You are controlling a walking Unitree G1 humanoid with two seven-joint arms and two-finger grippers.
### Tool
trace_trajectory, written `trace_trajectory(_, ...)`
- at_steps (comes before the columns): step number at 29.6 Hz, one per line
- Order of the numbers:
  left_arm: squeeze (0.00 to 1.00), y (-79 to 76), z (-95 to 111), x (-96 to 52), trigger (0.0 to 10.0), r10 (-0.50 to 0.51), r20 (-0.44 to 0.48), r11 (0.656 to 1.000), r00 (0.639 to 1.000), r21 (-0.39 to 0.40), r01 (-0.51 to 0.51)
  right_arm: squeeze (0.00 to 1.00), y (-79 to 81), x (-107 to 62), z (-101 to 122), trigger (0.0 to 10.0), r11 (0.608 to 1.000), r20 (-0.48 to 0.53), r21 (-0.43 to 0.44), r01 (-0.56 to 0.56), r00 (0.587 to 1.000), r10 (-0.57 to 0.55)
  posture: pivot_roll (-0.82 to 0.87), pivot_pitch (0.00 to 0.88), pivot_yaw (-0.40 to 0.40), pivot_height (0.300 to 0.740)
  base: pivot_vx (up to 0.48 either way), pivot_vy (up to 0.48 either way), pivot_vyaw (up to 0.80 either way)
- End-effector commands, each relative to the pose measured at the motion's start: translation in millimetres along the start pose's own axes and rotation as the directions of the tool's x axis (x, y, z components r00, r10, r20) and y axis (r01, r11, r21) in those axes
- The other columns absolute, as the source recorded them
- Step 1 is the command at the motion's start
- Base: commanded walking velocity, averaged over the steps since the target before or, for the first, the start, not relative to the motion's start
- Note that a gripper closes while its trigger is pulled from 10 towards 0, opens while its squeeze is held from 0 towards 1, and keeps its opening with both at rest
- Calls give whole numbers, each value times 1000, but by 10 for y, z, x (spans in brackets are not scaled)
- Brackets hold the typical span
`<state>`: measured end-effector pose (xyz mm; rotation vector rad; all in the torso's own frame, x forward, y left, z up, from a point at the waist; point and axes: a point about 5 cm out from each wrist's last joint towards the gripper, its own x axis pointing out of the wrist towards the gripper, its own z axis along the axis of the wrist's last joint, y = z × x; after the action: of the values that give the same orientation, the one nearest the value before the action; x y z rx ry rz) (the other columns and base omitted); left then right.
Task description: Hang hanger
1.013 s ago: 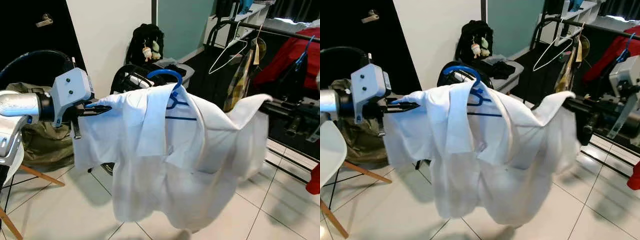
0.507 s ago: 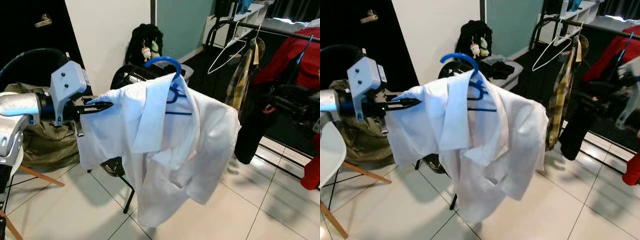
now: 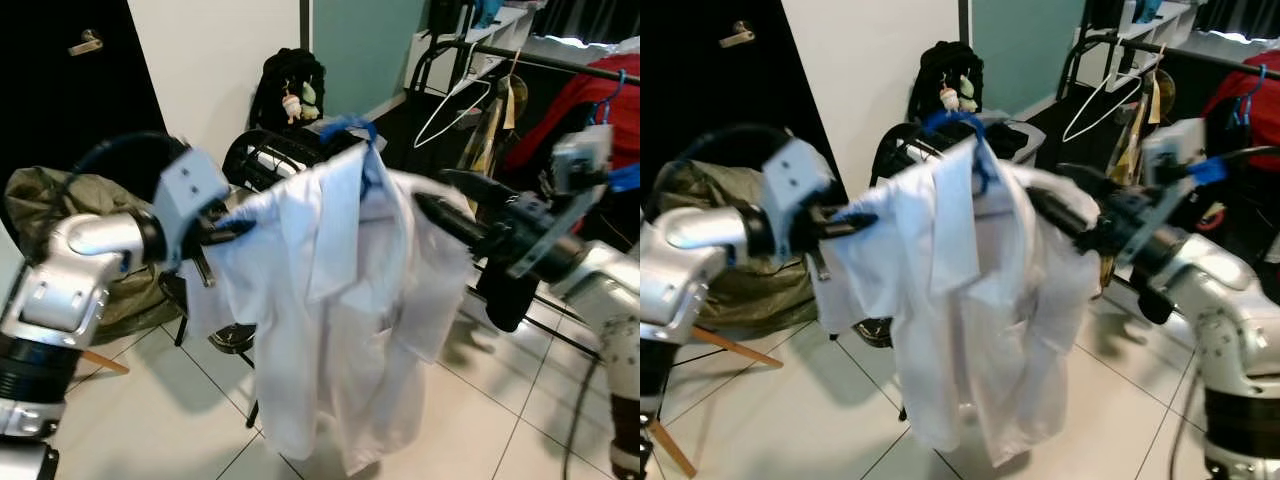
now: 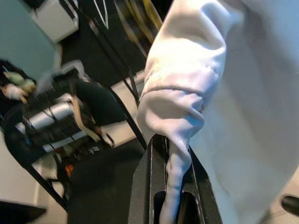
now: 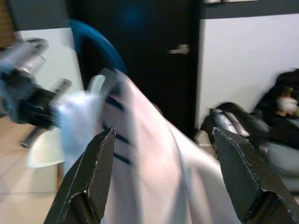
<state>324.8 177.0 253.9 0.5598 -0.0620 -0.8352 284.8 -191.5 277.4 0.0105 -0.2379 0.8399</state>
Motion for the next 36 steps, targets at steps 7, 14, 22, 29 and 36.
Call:
trace_trajectory(7,0,-92,126,105,10000,-4,48,1000,999,3,4,0,34,192,-262,10000,995,-132,-27,94,987,-96,-77,70,2,740,0,0,0)
trace_trajectory(14,0,-110,132,114,10000,-2,40,1000,999,-2,2,0,-65,146,-366,10000,977,-201,-16,213,957,-211,-77,67,-1,740,0,0,0)
trace_trajectory(22,0,-87,131,104,10000,39,17,999,999,-10,-39,0,-7,117,-463,10000,967,-263,-32,252,931,-252,-78,65,-2,740,0,0,0)
trace_trajectory(29,0,-116,170,138,10000,58,31,998,998,-32,-57,0,2,94,-620,10000,956,-339,-36,292,896,-286,-78,64,-2,740,0,0,0)
trace_trajectory(36,0,-149,187,172,10000,70,40,996,997,-59,-68,0,19,86,-747,10000,943,-395,-21,333,863,-314,-77,67,-1,740,0,0,0)
